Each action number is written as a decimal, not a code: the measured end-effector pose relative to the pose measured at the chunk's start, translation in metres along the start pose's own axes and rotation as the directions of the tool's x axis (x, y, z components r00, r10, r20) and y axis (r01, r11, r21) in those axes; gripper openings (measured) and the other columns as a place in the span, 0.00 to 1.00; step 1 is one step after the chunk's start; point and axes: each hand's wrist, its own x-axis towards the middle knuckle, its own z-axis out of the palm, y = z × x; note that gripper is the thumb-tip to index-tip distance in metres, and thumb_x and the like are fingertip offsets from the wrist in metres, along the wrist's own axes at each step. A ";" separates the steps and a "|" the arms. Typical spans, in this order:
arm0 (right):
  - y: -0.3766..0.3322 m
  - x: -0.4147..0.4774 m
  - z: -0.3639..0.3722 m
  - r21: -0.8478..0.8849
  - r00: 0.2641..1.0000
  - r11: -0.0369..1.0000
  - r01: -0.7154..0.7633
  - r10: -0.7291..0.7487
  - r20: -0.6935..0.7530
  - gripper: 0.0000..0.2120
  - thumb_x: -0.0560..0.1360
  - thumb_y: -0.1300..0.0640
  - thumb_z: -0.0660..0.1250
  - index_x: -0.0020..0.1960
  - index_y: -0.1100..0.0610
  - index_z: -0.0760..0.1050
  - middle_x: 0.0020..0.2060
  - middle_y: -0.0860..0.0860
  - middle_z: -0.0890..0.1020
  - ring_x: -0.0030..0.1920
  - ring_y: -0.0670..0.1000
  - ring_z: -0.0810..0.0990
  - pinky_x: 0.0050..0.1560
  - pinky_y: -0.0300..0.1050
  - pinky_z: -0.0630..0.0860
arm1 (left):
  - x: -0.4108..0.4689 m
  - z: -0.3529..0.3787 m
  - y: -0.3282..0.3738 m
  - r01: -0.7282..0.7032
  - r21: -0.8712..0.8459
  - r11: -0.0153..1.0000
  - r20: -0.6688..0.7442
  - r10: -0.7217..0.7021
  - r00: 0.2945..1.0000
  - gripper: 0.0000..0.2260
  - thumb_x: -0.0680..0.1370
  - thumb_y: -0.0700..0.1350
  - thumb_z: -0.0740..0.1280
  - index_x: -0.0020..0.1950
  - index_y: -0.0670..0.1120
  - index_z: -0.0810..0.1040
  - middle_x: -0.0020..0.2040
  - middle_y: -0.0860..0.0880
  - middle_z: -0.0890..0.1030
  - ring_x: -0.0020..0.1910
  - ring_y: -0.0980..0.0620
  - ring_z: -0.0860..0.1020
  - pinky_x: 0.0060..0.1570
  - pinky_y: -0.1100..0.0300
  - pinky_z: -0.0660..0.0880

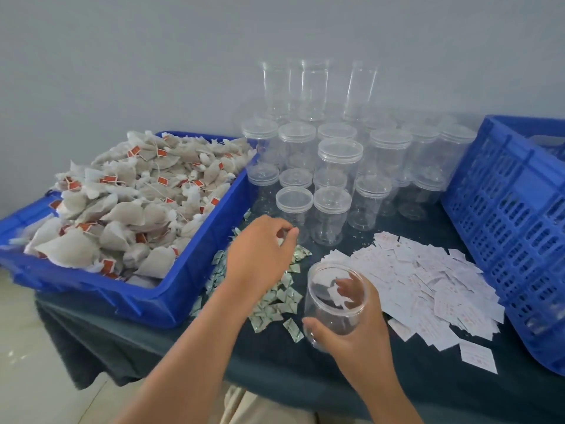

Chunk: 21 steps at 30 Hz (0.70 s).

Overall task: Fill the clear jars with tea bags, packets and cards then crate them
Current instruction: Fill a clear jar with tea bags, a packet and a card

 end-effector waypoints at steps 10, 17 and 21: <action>-0.004 -0.002 0.027 0.047 0.997 0.999 0.025 -0.029 0.078 0.43 0.55 0.41 0.84 0.61 0.16 0.66 0.60 0.29 0.79 0.63 0.30 0.77 0.55 0.18 0.68 | 0.060 -0.146 -0.118 0.211 0.737 0.642 0.176 -0.484 0.857 0.29 0.76 0.46 0.73 0.77 0.53 0.70 0.72 0.45 0.73 0.70 0.39 0.73 0.63 0.44 0.77; -0.003 -0.001 0.024 0.052 0.991 0.996 0.071 -0.076 0.107 0.42 0.57 0.42 0.85 0.64 0.22 0.70 0.61 0.34 0.81 0.65 0.37 0.79 0.56 0.24 0.74 | 0.066 -0.150 -0.150 0.214 0.573 0.791 0.067 -0.306 0.950 0.10 0.81 0.48 0.67 0.61 0.47 0.79 0.56 0.46 0.83 0.57 0.42 0.80 0.53 0.48 0.79; 0.002 -0.002 0.023 0.044 0.990 0.998 0.049 -0.055 0.130 0.43 0.59 0.36 0.87 0.68 0.27 0.69 0.65 0.38 0.80 0.68 0.41 0.78 0.61 0.40 0.78 | 0.056 -0.158 -0.131 0.214 0.244 0.946 -0.123 -0.188 0.974 0.13 0.83 0.53 0.66 0.47 0.45 0.75 0.41 0.49 0.79 0.41 0.46 0.80 0.36 0.54 0.71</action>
